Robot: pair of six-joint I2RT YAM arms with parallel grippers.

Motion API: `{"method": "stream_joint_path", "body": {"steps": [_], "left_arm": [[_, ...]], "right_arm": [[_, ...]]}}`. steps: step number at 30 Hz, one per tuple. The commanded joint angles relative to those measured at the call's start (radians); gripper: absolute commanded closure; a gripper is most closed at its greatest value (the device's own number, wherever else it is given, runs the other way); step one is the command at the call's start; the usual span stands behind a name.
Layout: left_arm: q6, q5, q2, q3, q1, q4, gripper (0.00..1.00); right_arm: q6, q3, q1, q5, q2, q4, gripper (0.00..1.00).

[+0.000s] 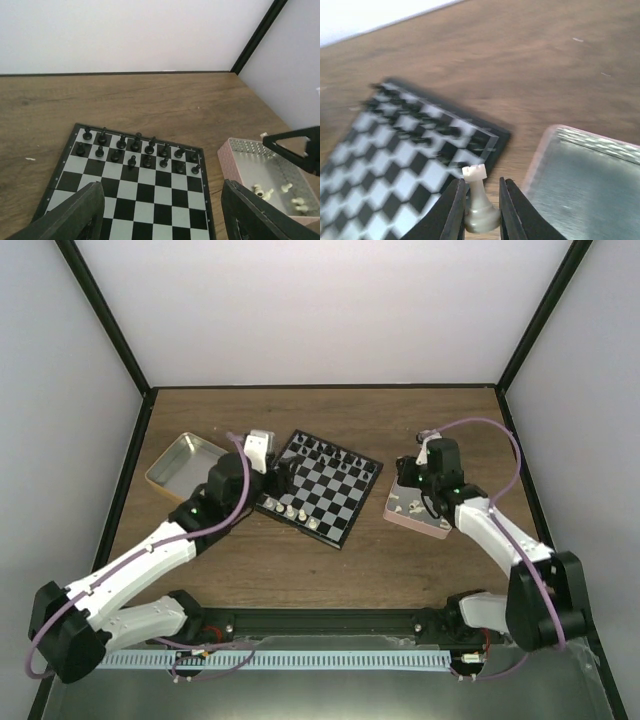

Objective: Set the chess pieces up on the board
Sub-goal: Pick up the chess piece from the storage box, then place the chess piece on the chessboard.

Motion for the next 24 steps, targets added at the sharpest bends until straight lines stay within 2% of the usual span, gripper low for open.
{"method": "stream_joint_path", "body": {"steps": [1, 5, 9, 14, 21, 24], "left_arm": [[-0.127, 0.303, 0.026, 0.055, 0.101, -0.011, 0.33], [-0.143, 0.463, 0.036, 0.076, 0.124, 0.016, 0.29], [-0.169, 0.636, 0.059, 0.095, 0.126, 0.054, 0.28], [-0.274, 0.861, 0.094, 0.104, 0.126, 0.163, 0.29], [-0.387, 0.945, 0.101, 0.107, 0.126, 0.240, 0.29], [-0.414, 0.958, 0.115, 0.102, 0.126, 0.233, 0.35]], "right_arm": [[-0.049, -0.041, -0.004, -0.386, -0.115, 0.158, 0.83], [0.000, -0.066, -0.002, -0.794, -0.169, 0.292, 0.82], [0.039, -0.053, 0.050, -0.969, -0.198, 0.391, 0.82], [-0.002, 0.002, 0.153, -1.023, -0.193, 0.374, 0.81], [-0.042, 0.047, 0.231, -1.027, -0.164, 0.363, 0.81], [-0.049, 0.062, 0.237, -1.020, -0.150, 0.364, 0.81]]}}
